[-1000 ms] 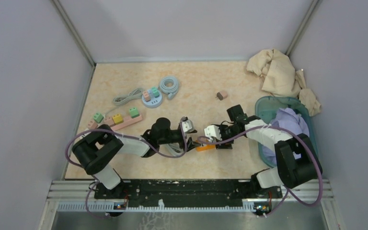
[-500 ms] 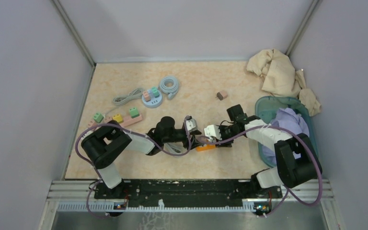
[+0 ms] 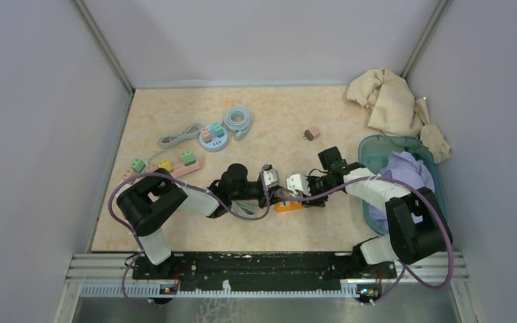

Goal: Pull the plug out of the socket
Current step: Remove the plug from the socket.

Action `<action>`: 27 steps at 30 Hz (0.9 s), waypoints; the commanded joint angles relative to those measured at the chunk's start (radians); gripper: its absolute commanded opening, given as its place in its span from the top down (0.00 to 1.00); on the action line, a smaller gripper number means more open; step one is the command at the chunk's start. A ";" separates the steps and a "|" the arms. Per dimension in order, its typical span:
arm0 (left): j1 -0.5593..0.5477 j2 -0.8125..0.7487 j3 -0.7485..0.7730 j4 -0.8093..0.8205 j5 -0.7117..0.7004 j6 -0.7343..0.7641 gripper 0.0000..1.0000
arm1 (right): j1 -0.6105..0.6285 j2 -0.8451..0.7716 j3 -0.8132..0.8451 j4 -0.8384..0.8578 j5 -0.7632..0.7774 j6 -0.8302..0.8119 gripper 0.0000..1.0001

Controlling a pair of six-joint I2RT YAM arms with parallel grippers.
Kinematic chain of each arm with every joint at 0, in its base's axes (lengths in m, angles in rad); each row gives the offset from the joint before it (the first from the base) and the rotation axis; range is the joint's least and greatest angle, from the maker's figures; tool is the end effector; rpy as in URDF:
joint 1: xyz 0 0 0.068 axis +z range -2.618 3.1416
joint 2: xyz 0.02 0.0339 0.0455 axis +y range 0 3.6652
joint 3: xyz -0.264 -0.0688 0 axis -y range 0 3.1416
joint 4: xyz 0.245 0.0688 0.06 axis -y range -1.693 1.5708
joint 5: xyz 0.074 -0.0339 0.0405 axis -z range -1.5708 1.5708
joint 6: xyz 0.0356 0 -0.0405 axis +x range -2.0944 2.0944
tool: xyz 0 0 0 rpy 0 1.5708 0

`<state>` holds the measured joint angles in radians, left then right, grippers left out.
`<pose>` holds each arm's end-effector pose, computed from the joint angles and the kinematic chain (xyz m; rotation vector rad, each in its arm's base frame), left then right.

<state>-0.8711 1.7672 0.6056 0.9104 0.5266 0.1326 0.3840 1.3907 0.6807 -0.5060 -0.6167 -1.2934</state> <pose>0.1959 -0.2606 0.1455 1.2378 1.4459 -0.9900 0.2087 0.1065 0.1624 -1.9641 1.5723 0.5210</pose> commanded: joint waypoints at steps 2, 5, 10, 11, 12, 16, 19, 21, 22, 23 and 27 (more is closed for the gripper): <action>-0.018 -0.042 0.018 0.019 -0.009 0.026 1.00 | 0.028 0.005 -0.002 0.025 -0.002 0.102 1.00; -0.017 -0.013 0.021 0.061 0.021 -0.033 1.00 | 0.040 0.010 0.002 0.039 0.024 0.136 1.00; -0.013 0.080 -0.006 0.407 0.072 -0.292 1.00 | 0.056 0.026 0.010 0.034 0.044 0.152 1.00; -0.014 0.088 0.001 0.415 0.077 -0.302 1.00 | 0.056 0.027 0.011 0.034 0.047 0.154 1.00; -0.016 0.087 0.010 0.385 0.079 -0.280 1.00 | 0.056 0.028 0.011 0.035 0.051 0.157 1.00; -0.028 0.013 0.005 0.173 -0.018 -0.078 1.00 | 0.056 0.019 0.006 0.034 0.072 0.160 1.00; -0.027 -0.046 -0.024 0.044 -0.096 0.026 1.00 | 0.057 0.014 -0.006 0.034 0.082 0.162 1.00; -0.027 -0.068 -0.032 -0.036 -0.109 0.075 1.00 | 0.056 0.013 -0.013 0.036 0.087 0.167 1.00; -0.027 -0.076 -0.039 -0.057 -0.107 0.085 1.00 | 0.056 0.012 -0.016 0.037 0.091 0.169 1.00; -0.028 -0.082 -0.052 -0.059 -0.103 0.085 1.00 | 0.056 0.011 -0.018 0.038 0.094 0.169 1.00; -0.027 -0.106 -0.095 -0.025 -0.084 0.053 1.00 | 0.057 0.009 -0.025 0.038 0.103 0.166 1.00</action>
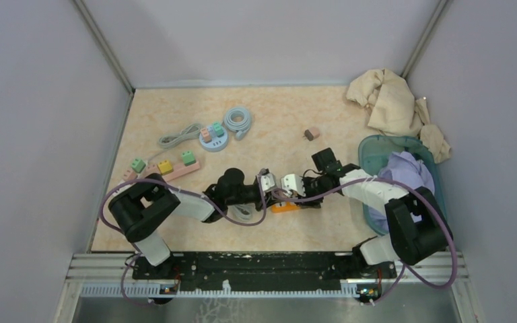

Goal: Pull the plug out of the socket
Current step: Remove the plug from the socket.

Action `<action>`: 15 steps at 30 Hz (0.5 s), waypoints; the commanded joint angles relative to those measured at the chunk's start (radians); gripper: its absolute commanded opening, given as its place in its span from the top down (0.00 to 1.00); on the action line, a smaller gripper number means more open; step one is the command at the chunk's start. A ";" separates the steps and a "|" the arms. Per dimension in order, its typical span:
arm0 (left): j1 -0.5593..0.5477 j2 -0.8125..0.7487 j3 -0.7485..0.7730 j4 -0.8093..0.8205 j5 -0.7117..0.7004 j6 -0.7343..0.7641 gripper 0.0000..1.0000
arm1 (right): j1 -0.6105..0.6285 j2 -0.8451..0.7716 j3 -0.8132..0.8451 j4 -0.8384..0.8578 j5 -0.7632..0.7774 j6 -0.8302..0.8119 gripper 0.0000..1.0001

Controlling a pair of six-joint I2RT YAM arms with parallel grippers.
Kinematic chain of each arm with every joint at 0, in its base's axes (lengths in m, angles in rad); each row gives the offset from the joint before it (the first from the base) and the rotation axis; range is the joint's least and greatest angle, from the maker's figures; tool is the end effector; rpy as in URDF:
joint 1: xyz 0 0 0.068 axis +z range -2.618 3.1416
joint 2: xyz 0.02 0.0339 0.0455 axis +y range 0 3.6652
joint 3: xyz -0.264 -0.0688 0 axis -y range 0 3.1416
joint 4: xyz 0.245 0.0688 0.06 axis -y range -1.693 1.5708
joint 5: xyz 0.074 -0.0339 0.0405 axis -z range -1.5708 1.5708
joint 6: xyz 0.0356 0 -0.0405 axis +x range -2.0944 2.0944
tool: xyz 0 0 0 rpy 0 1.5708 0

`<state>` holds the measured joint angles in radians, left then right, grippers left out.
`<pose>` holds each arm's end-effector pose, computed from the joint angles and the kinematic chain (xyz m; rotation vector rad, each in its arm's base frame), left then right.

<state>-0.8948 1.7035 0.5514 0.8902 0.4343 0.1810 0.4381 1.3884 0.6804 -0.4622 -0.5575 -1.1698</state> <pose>0.1835 -0.2528 0.1482 1.2338 1.4483 -0.8906 0.2074 0.1180 0.1634 -1.9258 1.6513 0.4929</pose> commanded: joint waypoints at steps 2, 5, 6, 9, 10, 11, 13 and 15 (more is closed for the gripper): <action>-0.004 -0.044 -0.034 0.005 0.070 -0.002 1.00 | 0.003 0.011 -0.027 -0.006 0.040 0.044 1.00; -0.005 -0.009 0.031 -0.026 0.209 -0.012 1.00 | 0.002 0.013 -0.025 -0.003 0.031 0.053 1.00; -0.007 0.007 0.057 -0.036 0.236 -0.021 1.00 | 0.002 0.012 -0.022 -0.002 0.026 0.061 1.00; -0.011 0.038 0.072 0.057 0.202 -0.069 1.00 | 0.002 0.012 -0.009 0.003 0.010 0.082 1.00; -0.011 0.048 0.064 0.117 0.174 -0.095 1.00 | 0.002 0.012 -0.007 0.005 0.007 0.085 1.00; -0.010 0.054 0.054 0.172 0.150 -0.117 1.00 | 0.002 0.013 -0.008 0.006 0.008 0.087 1.00; -0.008 0.067 0.045 0.215 0.117 -0.138 1.00 | 0.002 0.011 -0.012 0.009 0.014 0.085 1.00; -0.006 0.066 0.040 0.190 0.078 -0.128 1.00 | 0.002 0.008 -0.017 0.011 0.021 0.083 1.00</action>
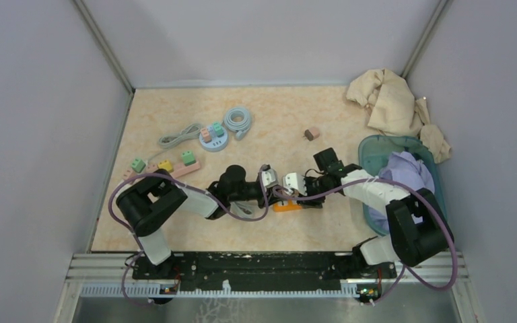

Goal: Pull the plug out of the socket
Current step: Remove the plug from the socket.

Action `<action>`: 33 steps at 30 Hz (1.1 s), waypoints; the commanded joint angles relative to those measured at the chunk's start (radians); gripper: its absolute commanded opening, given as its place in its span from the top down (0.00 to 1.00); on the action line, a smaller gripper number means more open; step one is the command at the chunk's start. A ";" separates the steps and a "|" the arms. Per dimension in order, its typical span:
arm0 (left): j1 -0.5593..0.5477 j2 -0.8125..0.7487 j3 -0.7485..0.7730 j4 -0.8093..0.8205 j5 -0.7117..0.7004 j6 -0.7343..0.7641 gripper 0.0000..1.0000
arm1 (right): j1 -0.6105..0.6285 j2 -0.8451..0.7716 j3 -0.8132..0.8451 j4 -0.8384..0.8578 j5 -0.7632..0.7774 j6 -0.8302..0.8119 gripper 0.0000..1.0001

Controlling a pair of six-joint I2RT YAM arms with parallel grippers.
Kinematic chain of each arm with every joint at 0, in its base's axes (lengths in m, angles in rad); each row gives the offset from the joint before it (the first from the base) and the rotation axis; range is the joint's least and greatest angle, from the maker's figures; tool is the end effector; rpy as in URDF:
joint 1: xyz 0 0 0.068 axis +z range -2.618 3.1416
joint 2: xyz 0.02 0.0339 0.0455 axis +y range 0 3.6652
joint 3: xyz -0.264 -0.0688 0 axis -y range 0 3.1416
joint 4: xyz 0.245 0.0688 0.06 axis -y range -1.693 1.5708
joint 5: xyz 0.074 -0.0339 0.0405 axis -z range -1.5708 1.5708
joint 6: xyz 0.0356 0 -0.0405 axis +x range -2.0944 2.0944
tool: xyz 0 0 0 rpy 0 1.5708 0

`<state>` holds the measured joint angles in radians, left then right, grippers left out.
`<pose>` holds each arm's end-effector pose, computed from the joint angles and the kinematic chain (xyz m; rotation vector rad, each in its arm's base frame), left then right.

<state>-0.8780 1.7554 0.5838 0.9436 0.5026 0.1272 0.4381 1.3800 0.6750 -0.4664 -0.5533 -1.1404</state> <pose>0.1921 -0.2583 0.1468 1.2170 1.4338 -0.9769 0.2057 0.1170 0.1636 -1.9052 1.6850 0.5002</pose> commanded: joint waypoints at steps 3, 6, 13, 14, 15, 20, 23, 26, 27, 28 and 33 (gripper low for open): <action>-0.012 -0.007 -0.035 0.111 -0.089 -0.065 1.00 | 0.002 0.009 -0.019 0.016 0.020 0.055 1.00; -0.001 -0.036 -0.089 0.121 -0.132 -0.058 1.00 | 0.001 0.005 -0.026 0.019 0.018 0.064 1.00; -0.007 -0.042 -0.113 0.089 -0.048 -0.020 1.00 | 0.001 0.007 -0.029 0.025 0.022 0.063 1.00; -0.013 -0.047 -0.108 0.077 -0.043 -0.009 1.00 | 0.001 0.007 -0.029 0.026 0.023 0.065 1.00; -0.019 -0.051 -0.101 0.055 -0.040 0.008 0.99 | 0.001 0.009 -0.029 0.026 0.021 0.067 1.00; -0.055 -0.063 -0.037 -0.040 -0.035 0.067 1.00 | 0.001 0.016 -0.025 0.032 0.020 0.073 1.00; -0.059 -0.049 -0.006 -0.009 -0.030 0.032 1.00 | 0.001 0.028 -0.014 0.024 0.021 0.076 1.00; -0.058 -0.030 0.021 0.022 -0.033 -0.002 1.00 | 0.001 0.052 0.006 0.014 0.023 0.090 1.00; -0.056 -0.026 0.022 0.038 -0.035 -0.013 1.00 | 0.001 0.060 0.011 0.014 0.025 0.097 1.00; -0.050 -0.024 0.019 0.051 -0.042 -0.029 0.99 | 0.001 0.067 0.012 0.020 0.028 0.108 1.00; 0.004 -0.032 -0.041 0.131 -0.066 -0.122 1.00 | 0.001 0.061 0.001 0.039 0.042 0.114 1.00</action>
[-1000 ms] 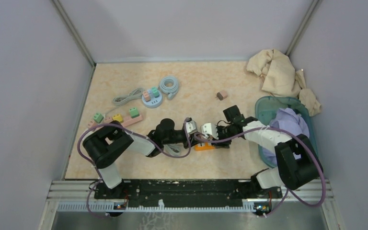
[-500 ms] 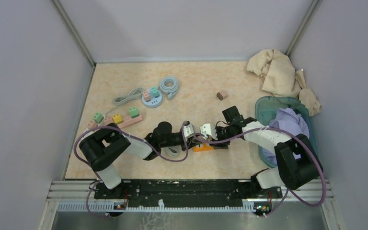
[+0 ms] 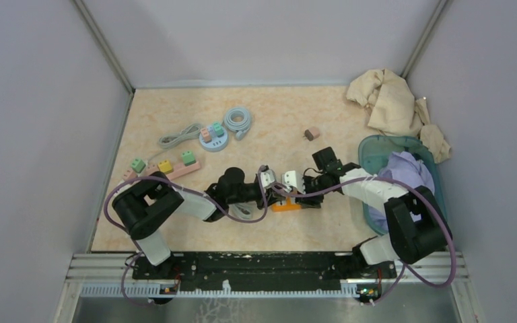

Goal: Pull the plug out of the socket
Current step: Remove the plug from the socket.

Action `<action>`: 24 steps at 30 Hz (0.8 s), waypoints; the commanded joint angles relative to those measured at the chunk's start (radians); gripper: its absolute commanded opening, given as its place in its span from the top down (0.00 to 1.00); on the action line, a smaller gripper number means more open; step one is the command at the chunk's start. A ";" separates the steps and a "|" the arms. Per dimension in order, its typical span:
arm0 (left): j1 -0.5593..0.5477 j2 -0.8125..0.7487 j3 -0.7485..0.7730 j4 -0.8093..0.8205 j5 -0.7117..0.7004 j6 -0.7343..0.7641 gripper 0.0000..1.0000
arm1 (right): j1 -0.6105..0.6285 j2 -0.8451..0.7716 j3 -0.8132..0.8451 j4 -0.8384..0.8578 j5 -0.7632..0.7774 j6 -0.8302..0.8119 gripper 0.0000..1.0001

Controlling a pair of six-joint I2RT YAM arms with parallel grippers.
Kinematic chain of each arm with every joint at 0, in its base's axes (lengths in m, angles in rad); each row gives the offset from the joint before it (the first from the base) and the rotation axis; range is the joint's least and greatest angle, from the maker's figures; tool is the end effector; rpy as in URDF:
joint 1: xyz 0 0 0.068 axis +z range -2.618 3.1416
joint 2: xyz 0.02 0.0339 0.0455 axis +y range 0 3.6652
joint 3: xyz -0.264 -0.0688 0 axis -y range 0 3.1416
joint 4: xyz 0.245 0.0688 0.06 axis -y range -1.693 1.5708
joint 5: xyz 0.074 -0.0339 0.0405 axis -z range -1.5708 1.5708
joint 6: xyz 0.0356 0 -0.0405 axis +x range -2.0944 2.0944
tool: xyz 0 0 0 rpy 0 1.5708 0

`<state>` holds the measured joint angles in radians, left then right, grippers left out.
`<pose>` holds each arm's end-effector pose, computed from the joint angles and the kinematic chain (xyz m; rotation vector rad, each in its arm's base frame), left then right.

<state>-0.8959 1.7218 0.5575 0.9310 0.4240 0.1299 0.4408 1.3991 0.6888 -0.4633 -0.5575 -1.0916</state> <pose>0.1855 -0.2553 0.1486 1.1849 1.4612 -0.9179 0.2091 0.1195 0.1633 -1.8705 1.7323 0.5265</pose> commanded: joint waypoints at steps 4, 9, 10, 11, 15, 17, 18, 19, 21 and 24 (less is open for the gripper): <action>0.036 -0.009 -0.044 0.108 0.009 -0.086 1.00 | -0.002 0.038 -0.024 0.035 0.049 0.061 1.00; -0.005 -0.023 -0.029 0.023 0.003 0.038 0.99 | -0.002 0.037 -0.022 0.031 0.046 0.062 1.00; -0.018 -0.029 -0.019 0.000 -0.008 0.063 1.00 | -0.002 0.038 -0.022 0.031 0.048 0.061 1.00; -0.030 -0.036 -0.006 -0.035 -0.017 0.090 1.00 | -0.002 0.037 -0.020 0.030 0.048 0.063 1.00; -0.064 -0.041 0.060 -0.135 -0.029 0.166 1.00 | -0.001 0.040 -0.021 0.036 0.047 0.068 1.00; -0.064 -0.039 0.079 -0.149 -0.027 0.164 1.00 | -0.002 0.040 -0.023 0.037 0.047 0.069 1.00; -0.064 -0.040 0.086 -0.147 -0.030 0.148 1.00 | -0.002 0.040 -0.023 0.037 0.047 0.069 1.00; -0.060 -0.041 0.092 -0.148 -0.038 0.121 0.99 | -0.002 0.038 -0.024 0.036 0.047 0.070 1.00; -0.042 -0.040 0.087 -0.111 -0.026 0.050 0.99 | -0.002 0.035 -0.026 0.034 0.045 0.070 1.00; -0.007 -0.037 0.061 -0.028 0.002 -0.059 0.99 | -0.002 0.033 -0.030 0.037 0.044 0.071 1.00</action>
<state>-0.9161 1.6958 0.6025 0.8017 0.3851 0.2214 0.4355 1.4033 0.6876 -0.4438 -0.5472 -1.0813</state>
